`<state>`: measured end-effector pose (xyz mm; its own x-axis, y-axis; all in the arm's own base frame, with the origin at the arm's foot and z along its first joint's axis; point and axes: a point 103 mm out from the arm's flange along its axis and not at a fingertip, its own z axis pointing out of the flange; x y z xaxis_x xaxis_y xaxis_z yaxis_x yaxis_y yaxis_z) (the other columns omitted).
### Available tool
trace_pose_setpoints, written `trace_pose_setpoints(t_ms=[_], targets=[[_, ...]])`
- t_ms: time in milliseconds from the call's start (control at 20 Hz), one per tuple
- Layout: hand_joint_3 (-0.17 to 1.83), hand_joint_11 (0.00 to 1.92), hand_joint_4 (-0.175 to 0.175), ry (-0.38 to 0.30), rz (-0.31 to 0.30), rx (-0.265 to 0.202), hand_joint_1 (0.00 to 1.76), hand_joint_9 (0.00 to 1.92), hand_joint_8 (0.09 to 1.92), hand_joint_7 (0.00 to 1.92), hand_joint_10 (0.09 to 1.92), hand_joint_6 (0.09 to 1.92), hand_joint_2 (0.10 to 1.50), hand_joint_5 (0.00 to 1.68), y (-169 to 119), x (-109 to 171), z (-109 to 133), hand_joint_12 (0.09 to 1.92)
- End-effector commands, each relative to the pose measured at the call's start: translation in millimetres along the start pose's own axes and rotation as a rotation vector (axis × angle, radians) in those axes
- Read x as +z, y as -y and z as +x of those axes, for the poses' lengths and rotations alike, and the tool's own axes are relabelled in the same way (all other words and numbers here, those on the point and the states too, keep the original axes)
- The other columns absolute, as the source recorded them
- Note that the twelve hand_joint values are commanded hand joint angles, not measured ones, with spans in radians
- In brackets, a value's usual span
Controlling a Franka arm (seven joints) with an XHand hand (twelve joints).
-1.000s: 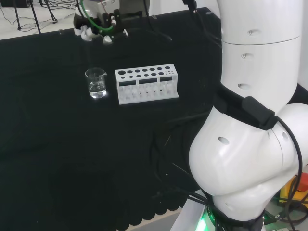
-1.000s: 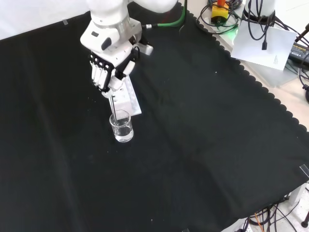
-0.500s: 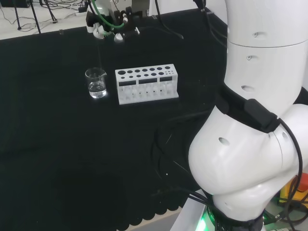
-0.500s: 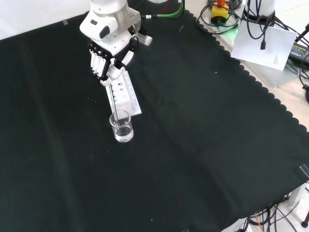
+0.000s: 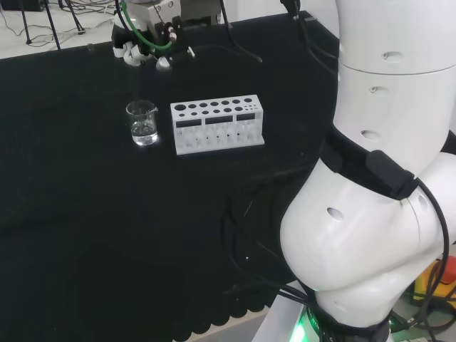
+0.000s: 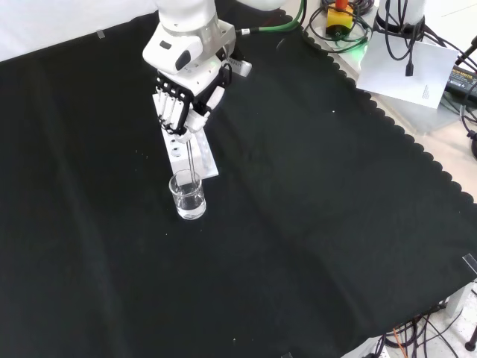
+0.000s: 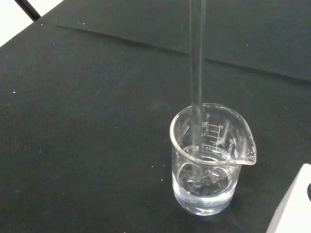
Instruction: Stir in the beaker to the left of the white test tube rack with the glass rod.
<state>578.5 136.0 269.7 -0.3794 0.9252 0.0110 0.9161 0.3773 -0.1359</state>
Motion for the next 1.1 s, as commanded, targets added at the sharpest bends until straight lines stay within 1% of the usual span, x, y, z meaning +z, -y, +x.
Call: trace_pose_setpoints(t_ms=[50,200,300,450,600,650,750,800,850,1000,1100], targets=[[0.0,1.57,-0.175,-0.006,-0.012,-0.023,1.37,0.93,1.35,0.78,1.42,0.91,1.18,0.74,-27.3,4.5,9.0,0.73],[0.0,1.57,-0.175,-0.017,-0.02,-0.027,1.37,0.93,1.35,0.77,1.42,0.91,1.19,0.74,-30.1,1.3,-7.0,0.73],[0.0,1.57,-0.175,-0.016,-0.021,-0.025,1.37,0.93,1.35,0.77,1.42,0.91,1.19,0.74,-33.2,0.2,-10.9,0.73],[0.0,1.57,-0.175,-0.014,-0.02,0.003,1.37,0.93,1.35,0.77,1.42,0.91,1.19,0.74,-30.5,-1.8,-23.6,0.73],[0.0,1.57,-0.175,-0.015,-0.02,0.023,1.37,0.93,1.35,0.77,1.42,0.91,1.19,0.74,-21.2,-4.4,-31.4,0.73],[0.0,1.57,-0.175,-0.016,-0.021,0.036,1.37,0.93,1.35,0.77,1.42,0.91,1.19,0.74,-14.3,-6.2,-33.4,0.73],[0.0,1.57,-0.175,-0.014,-0.021,0.049,1.37,0.93,1.35,0.77,1.42,0.91,1.19,0.74,-7.8,-7.3,-33.8,0.73],[0.0,1.57,-0.175,-0.013,-0.005,0.051,1.37,0.93,1.35,0.77,1.42,0.92,1.19,0.74,-11.3,-7.1,-30.1,0.73],[0.0,1.57,-0.175,-0.014,-0.003,0.052,1.37,0.93,1.35,0.77,1.42,0.92,1.19,0.74,-12.2,-7.0,-28.6,0.73],[0.0,1.57,-0.175,-0.004,-0.019,0.044,1.37,0.93,1.35,0.77,1.42,0.92,1.19,0.73,-3.4,-5.2,-20.8,0.73],[0.0,1.56,-0.175,-0.003,-0.018,0.035,1.37,0.93,1.35,0.77,1.42,0.92,1.19,0.73,-1.4,-3.5,-11.4,0.73]])
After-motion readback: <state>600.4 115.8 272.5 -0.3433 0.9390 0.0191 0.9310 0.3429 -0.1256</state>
